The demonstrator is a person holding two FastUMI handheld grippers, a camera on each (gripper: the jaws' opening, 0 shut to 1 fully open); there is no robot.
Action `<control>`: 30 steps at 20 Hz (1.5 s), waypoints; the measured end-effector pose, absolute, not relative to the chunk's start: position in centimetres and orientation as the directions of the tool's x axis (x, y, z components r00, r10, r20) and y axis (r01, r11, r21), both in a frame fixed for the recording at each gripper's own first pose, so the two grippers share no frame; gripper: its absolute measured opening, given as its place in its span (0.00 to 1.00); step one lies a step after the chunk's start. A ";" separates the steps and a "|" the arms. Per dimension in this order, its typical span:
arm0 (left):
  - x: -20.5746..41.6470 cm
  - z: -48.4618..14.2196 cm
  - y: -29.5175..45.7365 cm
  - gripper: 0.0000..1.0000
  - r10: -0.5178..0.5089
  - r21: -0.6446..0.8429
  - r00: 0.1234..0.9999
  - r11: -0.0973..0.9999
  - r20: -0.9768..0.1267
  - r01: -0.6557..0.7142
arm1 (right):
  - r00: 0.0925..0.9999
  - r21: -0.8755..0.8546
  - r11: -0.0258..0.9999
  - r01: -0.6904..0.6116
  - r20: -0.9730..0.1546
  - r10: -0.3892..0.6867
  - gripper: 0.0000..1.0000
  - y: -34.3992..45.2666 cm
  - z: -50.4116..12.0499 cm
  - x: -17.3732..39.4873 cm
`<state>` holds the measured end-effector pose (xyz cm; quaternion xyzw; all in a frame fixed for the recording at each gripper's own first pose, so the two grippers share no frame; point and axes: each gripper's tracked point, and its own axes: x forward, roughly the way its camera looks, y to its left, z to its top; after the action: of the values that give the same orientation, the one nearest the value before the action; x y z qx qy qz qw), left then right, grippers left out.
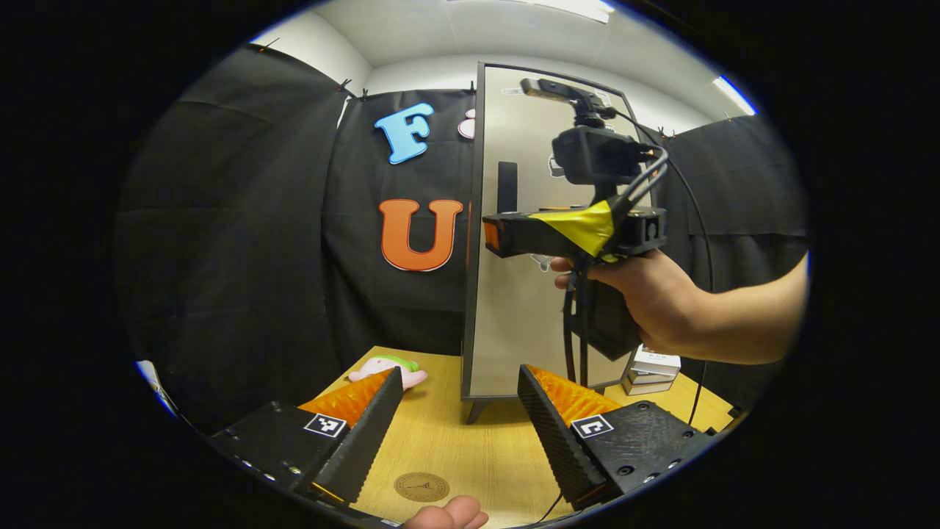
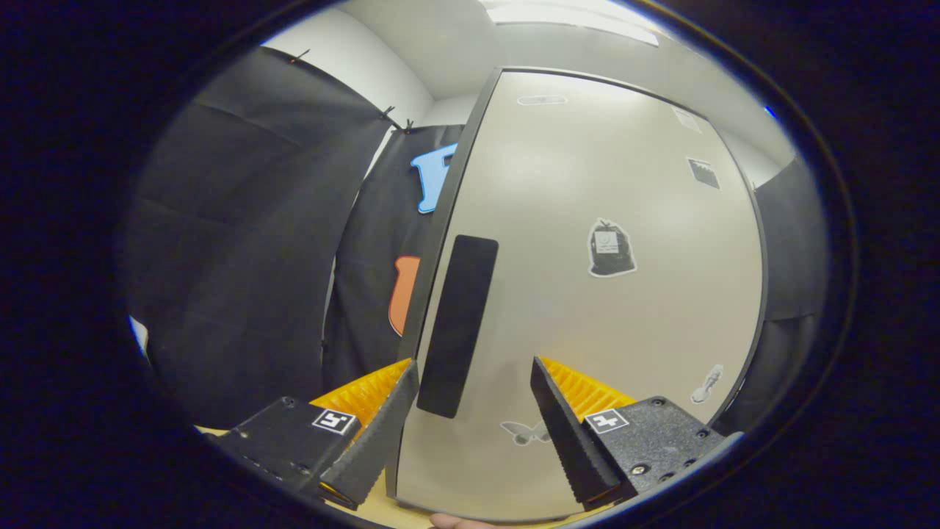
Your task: Open the cabinet door with the right hand, grasp the bottle in the cabinet with the left hand and place it on the coaster, then close the cabinet door with the right hand.
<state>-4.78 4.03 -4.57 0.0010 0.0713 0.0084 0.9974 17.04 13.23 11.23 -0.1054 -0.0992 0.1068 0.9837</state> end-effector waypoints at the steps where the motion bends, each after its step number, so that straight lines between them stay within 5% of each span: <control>1: -4.8 -4.5 4.2 0.95 0.021 0.007 0.990 1.000 -0.140 -0.020 | 0.957 -0.230 0.952 -0.202 0.161 0.242 0.98 13.7 11.3 17.3; 4: -5.2 -4.7 4.6 0.95 0.033 0.000 0.989 0.999 -0.146 -0.033 | 0.955 -0.257 0.945 -0.205 0.158 0.250 0.92 14.4 11.7 18.1; 5: -5.2 -4.7 4.9 0.95 0.040 0.001 0.988 0.999 -0.147 -0.040 | 0.952 -0.275 0.938 -0.213 0.158 0.263 0.83 14.7 11.7 18.4; 6: -5.2 -4.6 5.2 0.95 0.045 0.002 0.988 0.999 -0.145 -0.046 | 0.953 -0.289 0.934 -0.208 0.153 0.260 0.52 14.8 11.6 18.1; 8: -5.4 -4.5 5.6 0.95 0.052 0.003 0.988 0.999 -0.145 -0.052 | 0.958 -0.301 0.935 -0.190 0.149 0.243 0.40 14.8 11.5 18.2; 15: -5.5 -4.5 6.6 0.95 0.066 0.010 0.988 0.998 -0.141 -0.065 | 0.948 -0.226 0.937 -0.268 0.111 0.298 0.29 14.9 11.2 17.7; 30: -4.9 -6.2 7.7 0.95 0.051 0.010 0.985 0.999 -0.162 -0.050 | 0.907 -0.184 0.896 -0.405 0.038 0.418 0.29 12.6 10.1 9.1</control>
<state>-4.87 7.72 -6.20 0.0031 0.0815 0.0255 0.9963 9.10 12.58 10.09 -0.0863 -0.0384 0.2116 0.9728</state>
